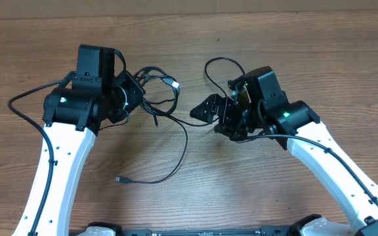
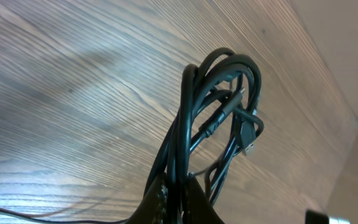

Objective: Untangle cables

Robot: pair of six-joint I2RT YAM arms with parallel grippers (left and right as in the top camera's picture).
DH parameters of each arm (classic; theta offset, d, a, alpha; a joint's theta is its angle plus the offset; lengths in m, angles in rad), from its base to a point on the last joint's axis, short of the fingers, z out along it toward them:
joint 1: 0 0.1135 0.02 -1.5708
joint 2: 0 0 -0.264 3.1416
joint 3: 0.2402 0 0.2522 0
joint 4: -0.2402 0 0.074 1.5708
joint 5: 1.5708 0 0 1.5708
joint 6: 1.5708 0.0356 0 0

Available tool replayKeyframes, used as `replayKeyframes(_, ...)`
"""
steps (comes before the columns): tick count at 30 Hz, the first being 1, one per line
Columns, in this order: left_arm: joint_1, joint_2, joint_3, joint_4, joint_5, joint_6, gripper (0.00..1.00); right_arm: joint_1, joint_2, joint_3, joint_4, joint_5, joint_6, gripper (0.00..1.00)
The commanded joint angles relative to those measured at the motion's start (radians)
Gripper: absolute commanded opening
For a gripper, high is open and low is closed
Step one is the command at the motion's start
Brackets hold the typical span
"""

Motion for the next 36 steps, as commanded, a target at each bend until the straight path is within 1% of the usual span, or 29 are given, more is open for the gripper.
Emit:
replayKeyframes(1,0.005,-0.021,0.023,0.010,0.111,0.126,0.04,0.025,0.000,0.012,0.048,-0.007,0.083,0.95)
replayKeyframes(4,0.005,-0.021,0.023,0.019,0.208,0.230,0.05,0.063,0.000,0.012,0.110,0.034,0.096,0.94)
replayKeyframes(7,0.005,-0.021,0.023,0.047,0.331,0.345,0.05,0.103,0.000,0.012,0.150,0.109,0.096,0.87)
replayKeyframes(9,0.005,-0.021,0.023,0.063,0.425,0.418,0.04,0.131,0.000,0.012,0.175,0.151,0.096,0.85)
replayKeyframes(12,0.005,-0.021,0.023,0.062,0.486,0.462,0.04,0.143,0.000,0.012,0.180,0.209,0.096,0.83)
replayKeyframes(13,0.005,-0.021,0.023,0.061,0.504,0.475,0.04,0.143,0.000,0.012,0.179,0.224,0.096,0.80)
replayKeyframes(15,0.005,-0.021,0.023,0.058,0.518,0.499,0.04,0.143,0.000,0.012,0.179,0.245,0.096,0.70)
replayKeyframes(18,0.005,-0.021,0.022,0.049,0.531,0.525,0.04,0.137,0.000,0.012,0.182,0.266,0.096,0.48)
replayKeyframes(20,0.005,-0.021,0.022,0.042,0.531,0.531,0.04,0.132,0.000,0.012,0.183,0.277,0.095,0.43)
replayKeyframes(22,0.005,-0.021,0.022,0.035,0.531,0.531,0.04,0.127,0.000,0.012,0.182,0.288,0.096,0.43)
replayKeyframes(25,0.005,-0.021,0.022,0.030,0.531,0.531,0.04,0.124,0.000,0.012,0.182,0.297,0.096,0.56)
replayKeyframes(26,0.005,-0.021,0.022,0.030,0.531,0.531,0.04,0.124,0.000,0.012,0.183,0.300,0.096,0.57)
replayKeyframes(28,0.005,-0.021,0.022,0.030,0.531,0.531,0.04,0.124,0.000,0.012,0.183,0.300,0.096,0.56)
replayKeyframes(31,0.005,-0.021,0.022,0.031,0.539,0.527,0.04,0.124,0.000,0.012,0.182,0.299,0.096,0.50)
replayKeyframes(33,0.005,-0.021,0.022,0.037,0.564,0.525,0.05,0.124,0.000,0.012,0.182,0.299,0.096,0.50)
replayKeyframes(36,0.005,-0.021,0.022,0.057,0.610,0.485,0.04,0.126,0.000,0.012,0.181,0.298,0.128,0.50)
